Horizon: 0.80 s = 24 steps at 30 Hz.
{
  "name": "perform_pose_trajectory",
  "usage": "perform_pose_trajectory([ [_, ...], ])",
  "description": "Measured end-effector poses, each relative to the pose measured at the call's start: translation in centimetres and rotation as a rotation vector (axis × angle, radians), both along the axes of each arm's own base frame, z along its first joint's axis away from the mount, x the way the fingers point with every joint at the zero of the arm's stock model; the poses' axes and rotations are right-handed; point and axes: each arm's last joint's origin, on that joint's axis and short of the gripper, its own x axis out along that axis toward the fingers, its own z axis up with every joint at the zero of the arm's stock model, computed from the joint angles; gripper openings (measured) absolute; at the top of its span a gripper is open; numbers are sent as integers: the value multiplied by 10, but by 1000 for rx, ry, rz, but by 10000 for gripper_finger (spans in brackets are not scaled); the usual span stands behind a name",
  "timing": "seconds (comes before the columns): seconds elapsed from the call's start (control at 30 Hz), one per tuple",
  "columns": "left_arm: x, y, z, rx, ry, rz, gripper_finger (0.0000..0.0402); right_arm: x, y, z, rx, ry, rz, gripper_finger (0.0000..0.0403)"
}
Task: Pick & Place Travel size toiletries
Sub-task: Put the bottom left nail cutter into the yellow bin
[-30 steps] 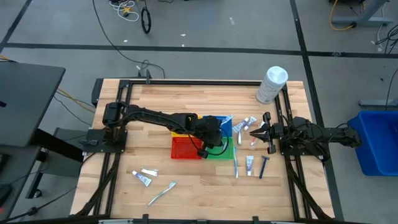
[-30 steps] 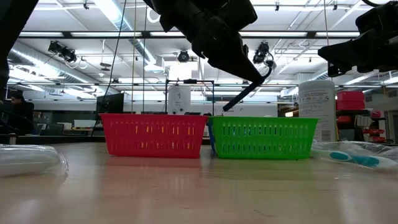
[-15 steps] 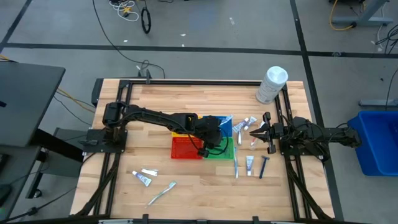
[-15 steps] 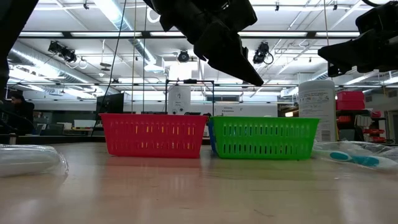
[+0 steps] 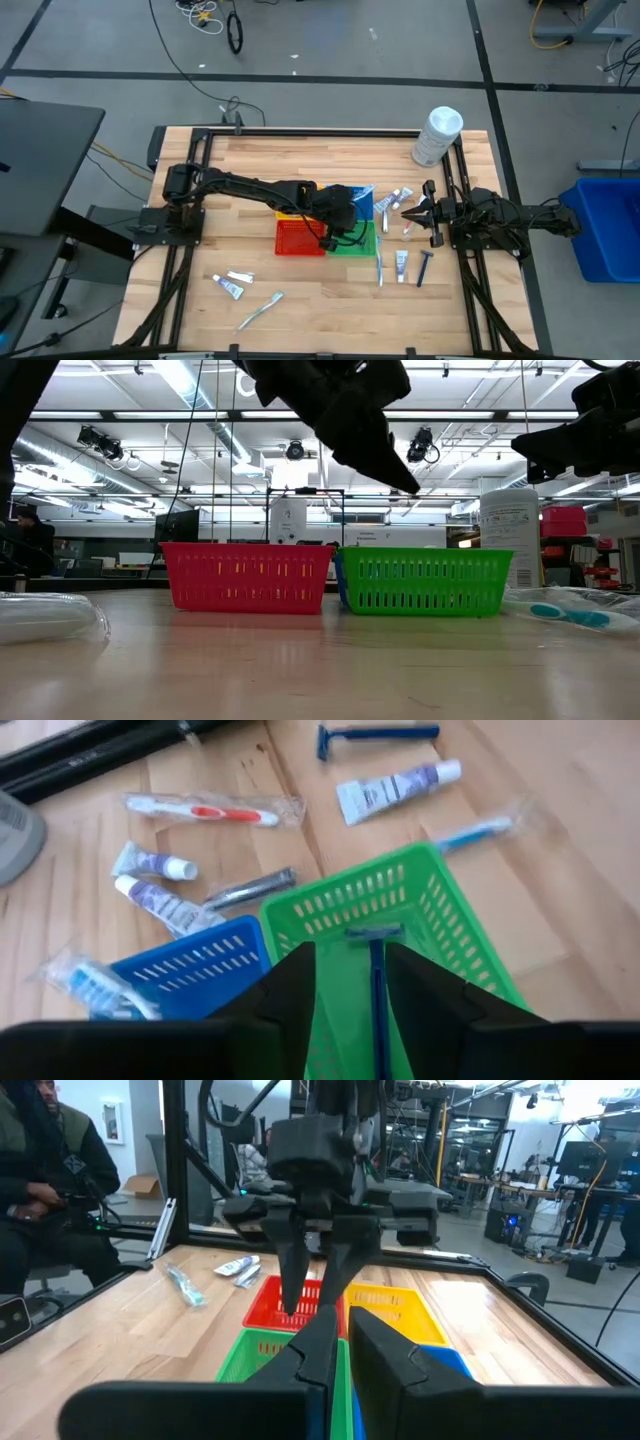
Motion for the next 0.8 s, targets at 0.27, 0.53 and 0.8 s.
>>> perform_pose_trajectory([
  [0.27, -8, -2, 11, -48, 24, 36, 76, 0, 0, 0, 0, 0, 0, 40],
  [0.53, -14, -2, 15, -49, 54, 40, 31, 0, 0, 0, 0, 0, 1, 40],
  [0.8, -15, -3, 15, -48, 60, 36, 5, 0, 0, 0, 0, 0, 0, 41],
])
